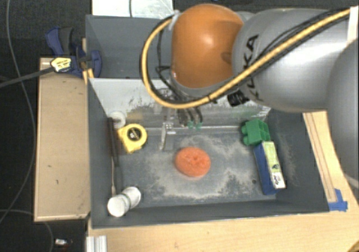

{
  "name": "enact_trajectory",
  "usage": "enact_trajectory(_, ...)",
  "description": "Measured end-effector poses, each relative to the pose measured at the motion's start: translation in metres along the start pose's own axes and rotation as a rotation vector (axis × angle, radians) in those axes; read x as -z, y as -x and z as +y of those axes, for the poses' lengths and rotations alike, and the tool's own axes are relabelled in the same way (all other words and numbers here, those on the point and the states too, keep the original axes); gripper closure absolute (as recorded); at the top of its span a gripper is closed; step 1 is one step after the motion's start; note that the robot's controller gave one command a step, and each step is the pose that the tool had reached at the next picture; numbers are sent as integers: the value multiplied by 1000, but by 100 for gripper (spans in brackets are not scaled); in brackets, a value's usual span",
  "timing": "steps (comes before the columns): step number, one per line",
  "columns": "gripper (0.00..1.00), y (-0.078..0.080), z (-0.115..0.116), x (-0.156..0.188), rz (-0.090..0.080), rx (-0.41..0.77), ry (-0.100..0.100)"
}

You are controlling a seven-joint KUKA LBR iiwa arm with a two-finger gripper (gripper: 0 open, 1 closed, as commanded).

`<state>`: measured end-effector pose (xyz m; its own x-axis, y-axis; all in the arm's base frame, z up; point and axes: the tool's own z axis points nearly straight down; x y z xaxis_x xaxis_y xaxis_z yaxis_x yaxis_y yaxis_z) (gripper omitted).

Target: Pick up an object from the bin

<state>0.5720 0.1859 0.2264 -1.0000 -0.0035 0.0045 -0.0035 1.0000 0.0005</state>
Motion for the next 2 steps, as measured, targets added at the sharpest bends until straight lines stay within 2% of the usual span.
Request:
enact_trajectory(1, 0, 2, -1, 4, -8, -4, 1)
enact_trajectory(2, 0, 2, -33, -1, -8, -24, 2)
